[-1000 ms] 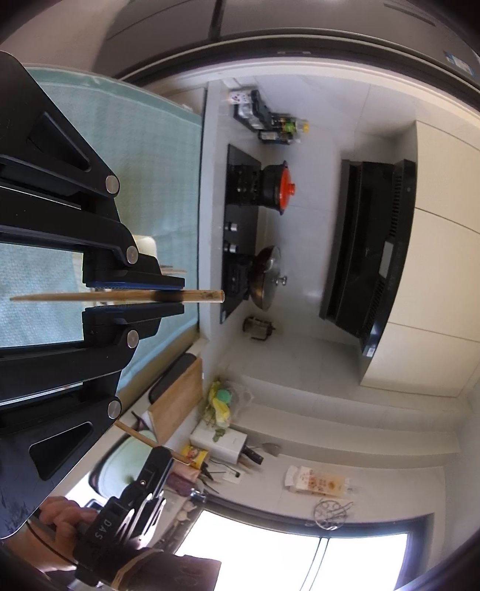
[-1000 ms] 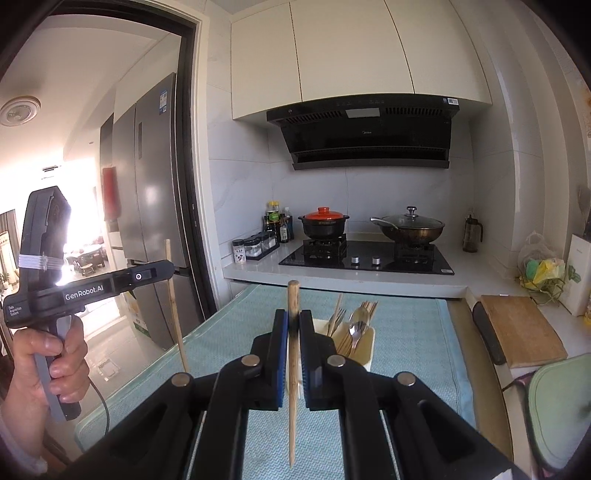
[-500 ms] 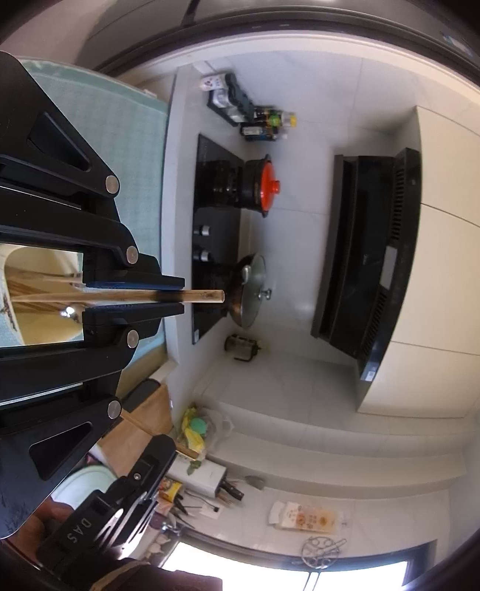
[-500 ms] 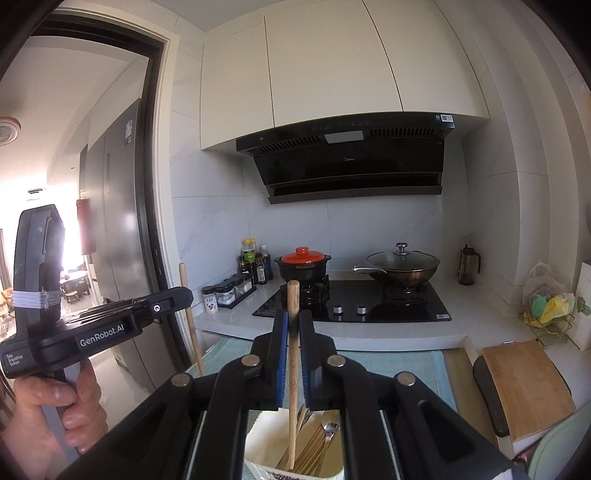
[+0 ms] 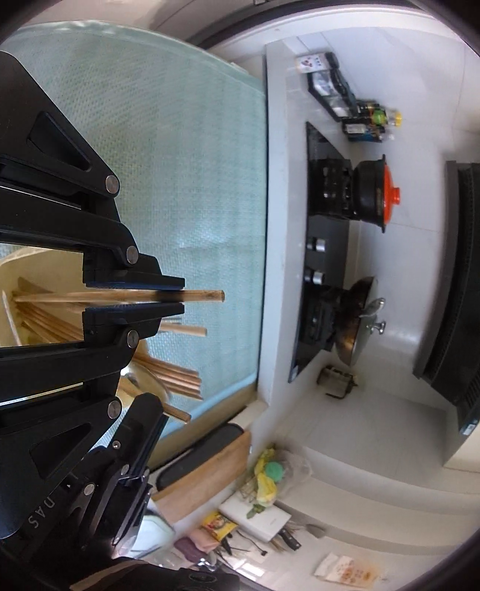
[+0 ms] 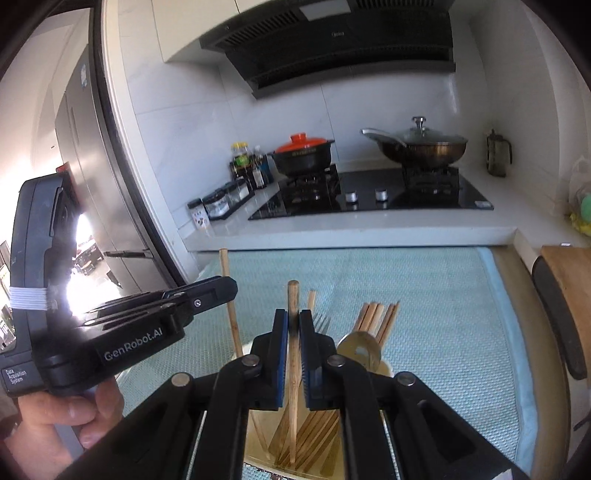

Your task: Organize utensils

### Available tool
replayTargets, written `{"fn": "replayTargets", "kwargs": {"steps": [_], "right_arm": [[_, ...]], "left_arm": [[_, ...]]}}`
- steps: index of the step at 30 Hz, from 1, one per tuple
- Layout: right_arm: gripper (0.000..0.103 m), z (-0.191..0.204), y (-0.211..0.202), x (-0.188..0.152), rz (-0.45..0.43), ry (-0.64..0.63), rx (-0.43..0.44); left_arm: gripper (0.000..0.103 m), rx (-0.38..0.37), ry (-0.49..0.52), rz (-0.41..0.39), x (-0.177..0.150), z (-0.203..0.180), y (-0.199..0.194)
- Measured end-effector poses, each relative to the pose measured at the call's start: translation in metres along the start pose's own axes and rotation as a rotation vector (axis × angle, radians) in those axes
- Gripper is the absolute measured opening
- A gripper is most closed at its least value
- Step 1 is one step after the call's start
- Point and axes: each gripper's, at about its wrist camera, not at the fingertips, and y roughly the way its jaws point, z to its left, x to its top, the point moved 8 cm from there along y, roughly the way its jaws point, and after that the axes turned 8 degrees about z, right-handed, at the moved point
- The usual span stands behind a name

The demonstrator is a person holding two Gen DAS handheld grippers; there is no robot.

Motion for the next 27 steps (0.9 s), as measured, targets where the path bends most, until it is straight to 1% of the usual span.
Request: {"fn": "replayTargets", "kwargs": {"steps": [3, 5, 6, 7, 8, 9, 10, 11, 12, 13, 14, 15, 16, 17, 18, 19, 20, 21, 23, 24, 26, 27], "right_arm": [[0.007, -0.004, 0.017, -0.003, 0.04, 0.023, 0.009], [0.01, -0.007, 0.025, -0.003, 0.062, 0.044, 0.011], [0.01, -0.008, 0.028, -0.003, 0.074, 0.056, 0.017], [0.013, -0.009, 0.03, -0.003, 0.084, 0.063, 0.014], [0.031, -0.01, 0.03, -0.003, 0.088, 0.066, 0.011], [0.04, -0.01, 0.027, -0.002, 0.081, 0.067, 0.007], [0.051, -0.009, 0.02, -0.001, 0.062, 0.062, 0.002], [0.053, -0.007, 0.015, -0.001, 0.046, 0.051, -0.007], [0.054, -0.006, 0.007, -0.001, 0.036, 0.039, -0.018], [0.059, -0.004, -0.002, -0.001, 0.028, 0.03, -0.03], [0.063, -0.002, -0.012, -0.001, 0.015, 0.023, -0.036], [0.064, 0.001, -0.026, -0.002, -0.002, 0.012, -0.042], [0.067, 0.004, -0.04, -0.005, -0.017, 0.0, -0.055], [0.074, 0.006, -0.053, -0.007, -0.03, -0.012, -0.072], [0.079, 0.01, -0.067, -0.012, -0.038, -0.026, -0.093], [0.085, 0.014, -0.081, -0.02, -0.043, -0.039, -0.116], [0.088, 0.018, -0.093, -0.026, -0.047, -0.049, -0.136], [0.088, 0.023, -0.106, -0.036, -0.048, -0.062, -0.154], [0.09, 0.035, -0.126, -0.058, -0.04, -0.089, -0.175], [0.092, 0.04, -0.136, -0.07, -0.037, -0.096, -0.192], [0.101, 0.049, -0.153, -0.093, -0.037, -0.102, -0.237], [0.103, 0.056, -0.162, -0.105, -0.043, -0.112, -0.25]], "left_arm": [[0.005, 0.014, -0.005, 0.029, -0.007, 0.003, 0.012], [0.005, 0.024, -0.011, 0.033, -0.008, 0.006, 0.013], [0.007, 0.026, -0.018, 0.032, -0.009, 0.008, 0.012], [0.015, 0.029, -0.026, 0.029, -0.009, 0.011, 0.01], [0.027, 0.031, -0.032, 0.023, -0.01, 0.014, 0.004], [0.034, 0.036, -0.035, 0.013, -0.011, 0.016, -0.001], [0.049, 0.046, -0.034, -0.002, -0.011, 0.018, -0.009], [0.063, 0.061, -0.031, -0.022, -0.014, 0.02, -0.021], [0.069, 0.074, -0.025, -0.045, -0.017, 0.02, -0.033], [0.081, 0.087, -0.02, -0.065, -0.019, 0.021, -0.044], [0.087, 0.105, -0.012, -0.084, -0.025, 0.02, -0.059], [0.099, 0.122, -0.001, -0.107, -0.03, 0.019, -0.073], [0.102, 0.146, 0.012, -0.139, -0.036, 0.017, -0.089], [0.102, 0.176, 0.027, -0.168, -0.044, 0.015, -0.104], [0.102, 0.206, 0.038, -0.185, -0.052, 0.013, -0.116], [0.102, 0.234, 0.048, -0.196, -0.063, 0.01, -0.129], [0.103, 0.251, 0.051, -0.2, -0.073, 0.007, -0.139], [0.103, 0.258, 0.053, -0.186, -0.086, 0.004, -0.146], [0.103, 0.267, 0.064, -0.126, -0.11, -0.001, -0.153], [0.103, 0.294, 0.071, -0.105, -0.122, -0.003, -0.156], [0.103, 0.406, 0.103, -0.096, -0.143, -0.011, -0.163], [0.103, 0.443, 0.122, -0.106, -0.152, -0.015, -0.169]]}}
